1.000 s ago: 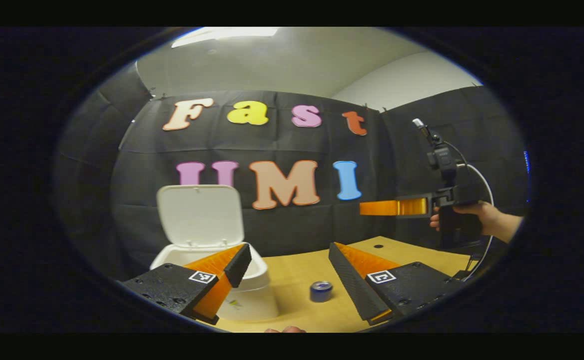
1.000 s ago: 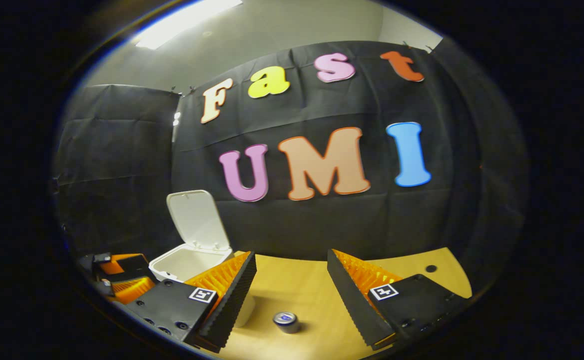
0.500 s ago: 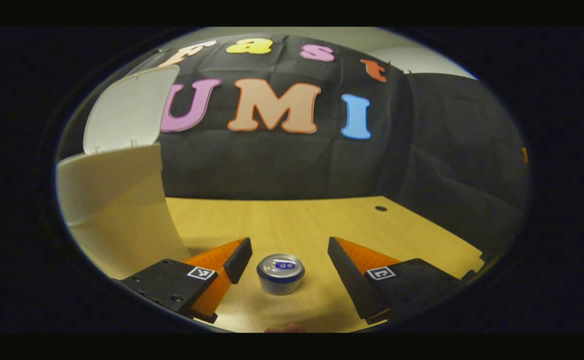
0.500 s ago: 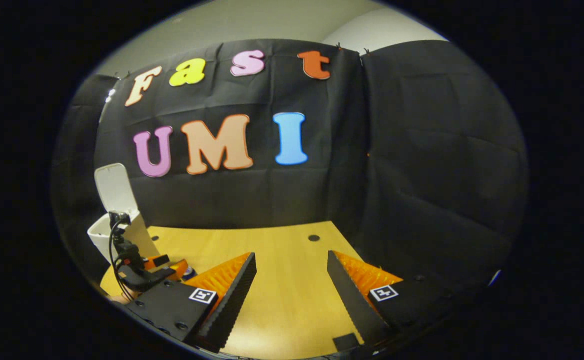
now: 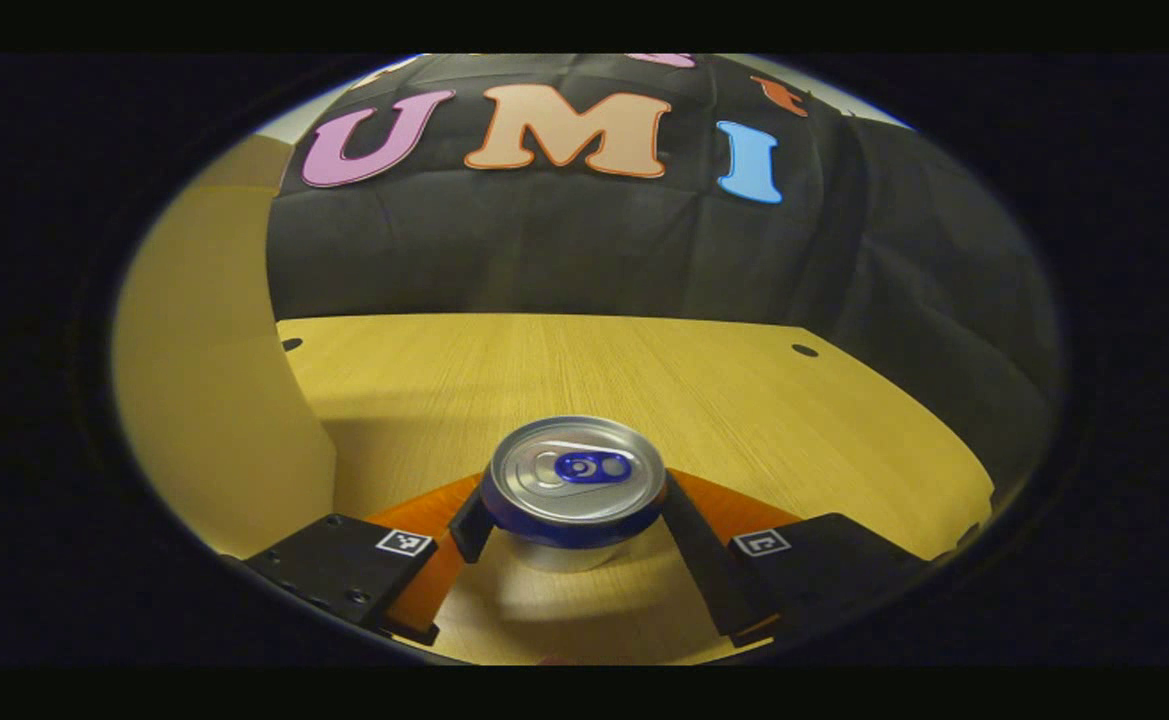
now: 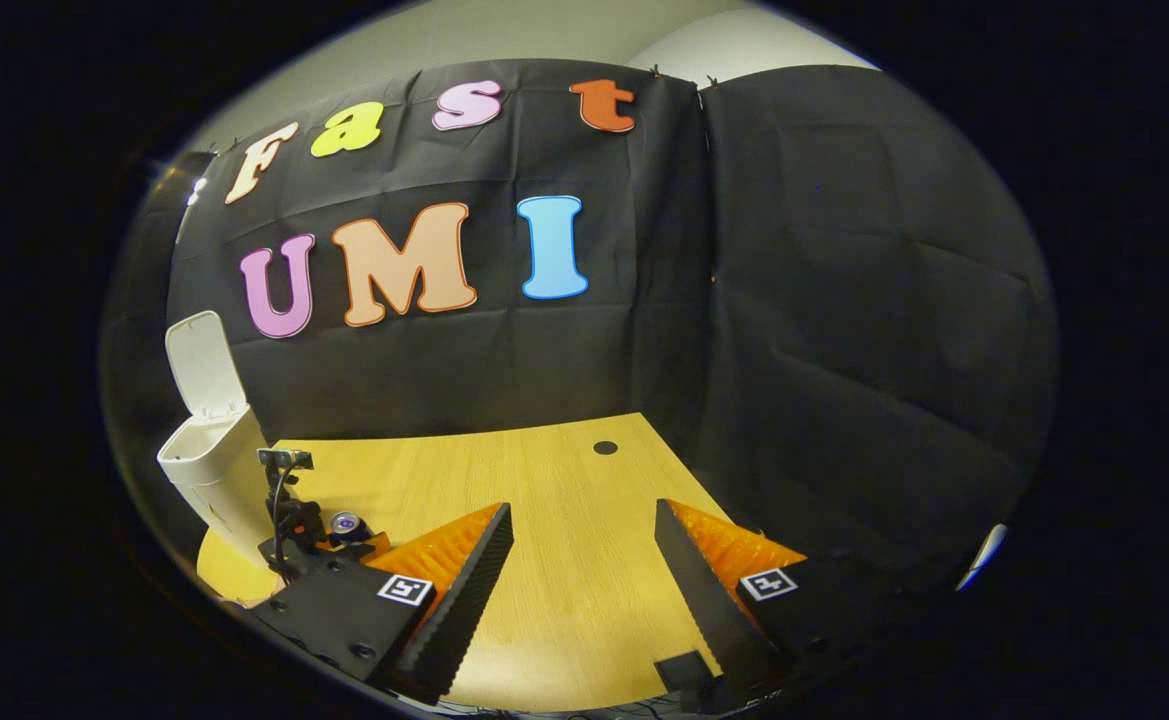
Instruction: Press the lid of the desktop garbage bin to open it, pick up the crumpled paper on the desktop and throw it into the bin, then pick up the pop can on the desktop and drop it into the bin, and finally close the garbage bin lid.
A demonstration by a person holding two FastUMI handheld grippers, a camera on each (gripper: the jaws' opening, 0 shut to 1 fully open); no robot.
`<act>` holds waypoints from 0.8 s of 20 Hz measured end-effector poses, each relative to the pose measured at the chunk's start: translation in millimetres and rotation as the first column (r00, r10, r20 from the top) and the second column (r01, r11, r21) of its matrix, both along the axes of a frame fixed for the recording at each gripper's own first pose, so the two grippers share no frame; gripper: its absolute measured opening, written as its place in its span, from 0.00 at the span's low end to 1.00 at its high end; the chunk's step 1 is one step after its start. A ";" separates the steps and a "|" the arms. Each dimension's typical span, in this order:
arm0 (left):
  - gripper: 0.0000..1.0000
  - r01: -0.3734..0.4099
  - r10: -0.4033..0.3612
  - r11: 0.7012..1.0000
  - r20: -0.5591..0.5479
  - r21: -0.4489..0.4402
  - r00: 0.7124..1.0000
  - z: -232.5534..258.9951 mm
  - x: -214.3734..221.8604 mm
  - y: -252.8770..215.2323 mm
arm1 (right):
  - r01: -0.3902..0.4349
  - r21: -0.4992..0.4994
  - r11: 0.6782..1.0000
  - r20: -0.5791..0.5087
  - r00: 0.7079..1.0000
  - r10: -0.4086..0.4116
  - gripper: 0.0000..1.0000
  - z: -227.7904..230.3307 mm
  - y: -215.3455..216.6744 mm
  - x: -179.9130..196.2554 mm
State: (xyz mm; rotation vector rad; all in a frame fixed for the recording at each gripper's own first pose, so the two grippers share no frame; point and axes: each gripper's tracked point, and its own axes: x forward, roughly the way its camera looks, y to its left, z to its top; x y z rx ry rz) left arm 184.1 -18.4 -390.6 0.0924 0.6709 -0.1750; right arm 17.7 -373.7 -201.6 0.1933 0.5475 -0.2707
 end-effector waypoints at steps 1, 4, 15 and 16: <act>0.90 -0.004 0.004 1.000 0.012 -0.009 1.000 5.2 0.5 1.7 | -0.004 -0.008 1.000 0.000 1.000 0.004 0.95 -0.3 1.2 1.2; 0.81 0.010 -0.009 1.000 0.060 -0.021 0.998 35.2 1.0 -0.1 | -0.017 -0.013 1.000 -0.001 1.000 0.017 0.95 0.4 3.2 2.2; 0.77 0.023 -0.047 0.998 0.480 0.055 0.876 371.4 -3.4 55.2 | -0.045 0.167 0.985 0.245 0.970 0.002 0.95 26.2 5.7 41.5; 0.78 -0.019 -0.003 0.999 0.480 0.041 0.877 381.6 -2.0 77.6 | -0.040 0.176 0.984 0.254 0.967 -0.006 0.95 25.7 2.8 44.2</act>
